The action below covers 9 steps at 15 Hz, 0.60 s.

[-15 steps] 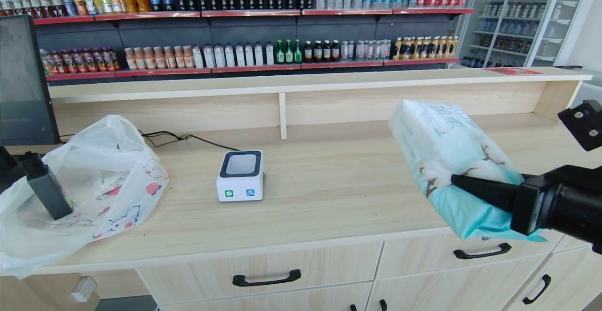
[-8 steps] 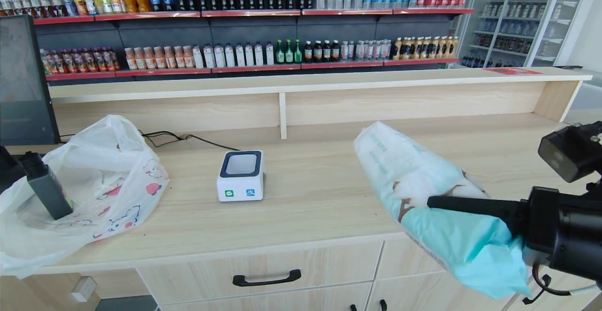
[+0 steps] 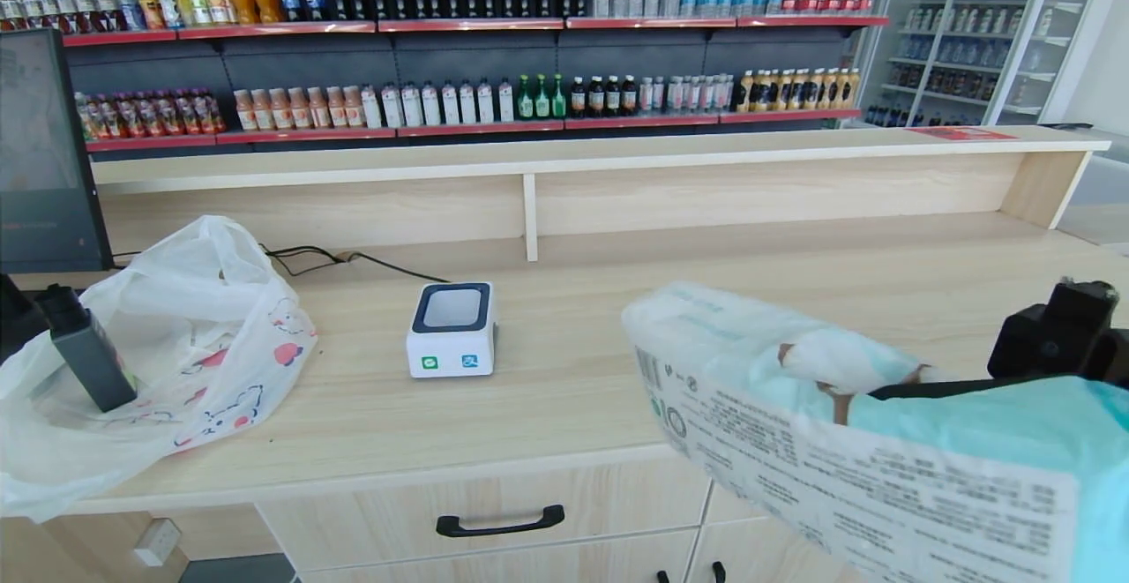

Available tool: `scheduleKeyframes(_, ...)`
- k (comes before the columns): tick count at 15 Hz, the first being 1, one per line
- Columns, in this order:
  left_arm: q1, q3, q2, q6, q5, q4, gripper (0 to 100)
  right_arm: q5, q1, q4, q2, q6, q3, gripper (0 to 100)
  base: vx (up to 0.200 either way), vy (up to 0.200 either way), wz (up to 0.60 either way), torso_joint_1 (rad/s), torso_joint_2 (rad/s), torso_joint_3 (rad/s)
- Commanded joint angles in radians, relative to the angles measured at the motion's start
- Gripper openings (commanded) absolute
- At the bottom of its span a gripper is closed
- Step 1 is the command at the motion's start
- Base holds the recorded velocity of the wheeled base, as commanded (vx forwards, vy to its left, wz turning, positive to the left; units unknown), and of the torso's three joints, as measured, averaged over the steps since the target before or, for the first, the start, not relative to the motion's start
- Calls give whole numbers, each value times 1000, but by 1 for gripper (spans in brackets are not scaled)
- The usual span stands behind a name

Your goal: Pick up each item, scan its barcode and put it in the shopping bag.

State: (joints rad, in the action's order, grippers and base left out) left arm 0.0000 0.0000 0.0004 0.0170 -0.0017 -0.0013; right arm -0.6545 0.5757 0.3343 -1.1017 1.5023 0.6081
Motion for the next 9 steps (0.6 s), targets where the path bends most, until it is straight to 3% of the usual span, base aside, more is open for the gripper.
scheduleKeyframes(1, 0, 0, 0, 0, 0, 0, 100, -143, -1, 5, 71, 202, 9, 0, 0, 0, 0, 0, 0, 0)
scheduleKeyframes(4, 0, 0, 0, 0, 0, 0, 100, -252, -2, 91, 34, 392, -8, 0, 0, 0, 0, 0, 0, 0)
scheduleKeyframes(9, 0, 0, 0, 0, 0, 0, 100, -327, -40, 258, -156, 711, 36, 0, 0, 0, 0, 0, 0, 0)
